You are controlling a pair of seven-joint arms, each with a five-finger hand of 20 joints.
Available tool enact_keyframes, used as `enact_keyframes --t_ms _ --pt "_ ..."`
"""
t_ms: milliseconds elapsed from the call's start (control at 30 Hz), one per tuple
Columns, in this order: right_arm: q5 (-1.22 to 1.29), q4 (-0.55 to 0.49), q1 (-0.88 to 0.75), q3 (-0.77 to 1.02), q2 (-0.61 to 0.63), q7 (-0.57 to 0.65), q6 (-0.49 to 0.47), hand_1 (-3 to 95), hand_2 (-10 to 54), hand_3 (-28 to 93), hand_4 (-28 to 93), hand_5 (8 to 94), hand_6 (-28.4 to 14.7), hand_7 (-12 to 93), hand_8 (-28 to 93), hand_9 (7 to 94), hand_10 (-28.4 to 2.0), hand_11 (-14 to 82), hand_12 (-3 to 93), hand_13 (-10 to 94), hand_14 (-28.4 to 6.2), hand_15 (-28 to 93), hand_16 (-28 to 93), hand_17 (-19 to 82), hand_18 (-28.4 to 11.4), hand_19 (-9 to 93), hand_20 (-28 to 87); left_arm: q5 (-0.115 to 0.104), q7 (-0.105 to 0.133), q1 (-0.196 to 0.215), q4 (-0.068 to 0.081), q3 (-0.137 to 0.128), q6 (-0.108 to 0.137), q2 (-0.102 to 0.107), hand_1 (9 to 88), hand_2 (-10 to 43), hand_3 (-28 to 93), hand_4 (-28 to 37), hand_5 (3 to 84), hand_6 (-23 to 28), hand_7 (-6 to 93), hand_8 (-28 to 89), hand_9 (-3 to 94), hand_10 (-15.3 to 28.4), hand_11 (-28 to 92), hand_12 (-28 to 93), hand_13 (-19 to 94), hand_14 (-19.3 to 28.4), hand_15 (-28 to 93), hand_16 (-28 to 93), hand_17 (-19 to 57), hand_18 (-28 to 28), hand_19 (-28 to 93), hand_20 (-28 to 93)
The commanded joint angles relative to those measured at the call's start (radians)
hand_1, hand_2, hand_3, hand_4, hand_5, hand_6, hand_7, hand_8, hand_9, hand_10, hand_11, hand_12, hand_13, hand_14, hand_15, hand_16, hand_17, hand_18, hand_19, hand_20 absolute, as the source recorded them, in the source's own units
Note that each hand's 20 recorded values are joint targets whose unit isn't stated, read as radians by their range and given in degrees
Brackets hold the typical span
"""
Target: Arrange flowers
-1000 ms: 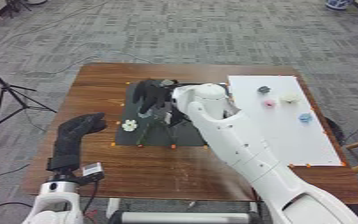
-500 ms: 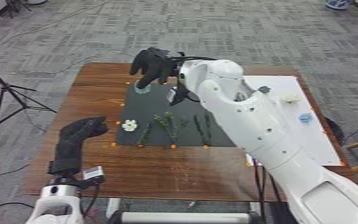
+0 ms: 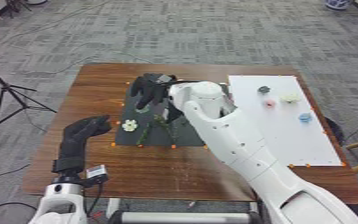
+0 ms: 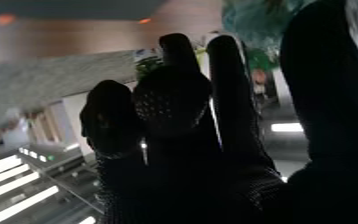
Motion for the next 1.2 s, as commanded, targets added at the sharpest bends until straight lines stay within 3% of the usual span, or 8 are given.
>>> enact_keyframes --t_ms 33,233,467,667,867,1067,1200 --pt "0.122 -0.064 0.014 0.022 0.041 0.075 0.082 39.2 -9.5 64 -18 49.0 -0.1 17 -8 57.2 -11.5 8.1 16.8 81 -4.1 68 31 54 -16.6 93 59 0.003 -0.005 -0.021 0.003 0.012 -0.008 -0.013 28.2 6.3 69 -24.6 54.2 1.8 21.2 -10 56.5 14.2 27 14 47 17.2 35 1 6.3 14.7 27 24" --pt "-0.021 0.0 -0.053 0.041 -0.022 0.035 0.042 39.8 -9.5 64 -19 49.9 -0.3 17 -8 58.3 -11.7 8.3 16.9 82 -4.0 68 31 54 -16.5 93 59 0.001 0.003 -0.027 0.005 0.021 -0.022 -0.015 28.2 6.2 69 -24.6 54.0 1.7 21.3 -10 56.4 14.1 27 14 47 17.2 35 1 6.3 14.7 27 24" --pt "-0.148 0.053 -0.083 0.063 -0.063 -0.01 0.079 40.3 -9.5 64 -19 49.6 -0.4 17 -8 58.4 -11.6 8.3 16.9 82 -4.0 68 31 54 -16.5 93 60 -0.002 0.008 -0.038 0.008 0.027 -0.03 -0.019 28.2 6.2 69 -24.6 54.1 1.8 21.1 -10 56.4 14.1 27 14 47 17.2 35 1 6.3 14.7 27 24" --pt "-0.105 0.061 -0.07 0.049 -0.048 0.003 0.15 40.3 -9.5 64 -19 49.6 -0.4 18 -8 58.6 -11.6 8.5 17.1 82 -4.1 68 31 55 -16.7 93 60 -0.002 0.009 -0.034 0.008 0.028 -0.028 -0.022 28.3 6.2 69 -24.6 54.1 1.6 21.3 -10 56.4 14.2 27 14 47 17.2 35 1 6.3 14.7 27 24" --pt "0.018 0.006 -0.024 -0.004 0.005 0.053 0.217 39.9 -9.5 64 -19 49.6 -0.4 18 -9 59.0 -11.6 9.0 17.3 82 -4.2 68 31 55 -16.7 93 60 -0.003 0.008 -0.031 0.008 0.025 -0.027 -0.02 28.3 6.1 69 -24.5 54.0 1.6 21.4 -10 56.4 14.2 27 14 47 17.3 35 1 6.2 14.8 27 24" --pt "0.131 -0.143 0.031 -0.049 0.109 0.096 0.186 37.9 -9.5 63 -19 49.4 -0.6 17 -9 58.4 -11.9 8.4 17.1 82 -4.3 68 31 55 -17.0 93 60 0.002 0.004 -0.029 0.005 0.022 -0.034 -0.016 28.4 6.0 69 -24.4 53.9 1.5 21.4 -10 56.4 14.1 27 14 47 17.2 35 1 6.2 14.8 27 24" --pt "0.144 -0.186 0.05 -0.067 0.146 0.093 0.209 37.4 -9.5 63 -19 49.4 -0.7 17 -8 58.4 -12.1 8.3 17.2 82 -4.3 68 31 55 -17.0 93 60 0.003 -0.002 -0.033 0.006 0.025 -0.028 -0.015 28.5 5.8 69 -24.3 54.0 1.6 21.5 -10 56.4 14.1 27 14 47 17.2 35 1 6.2 14.8 27 24"
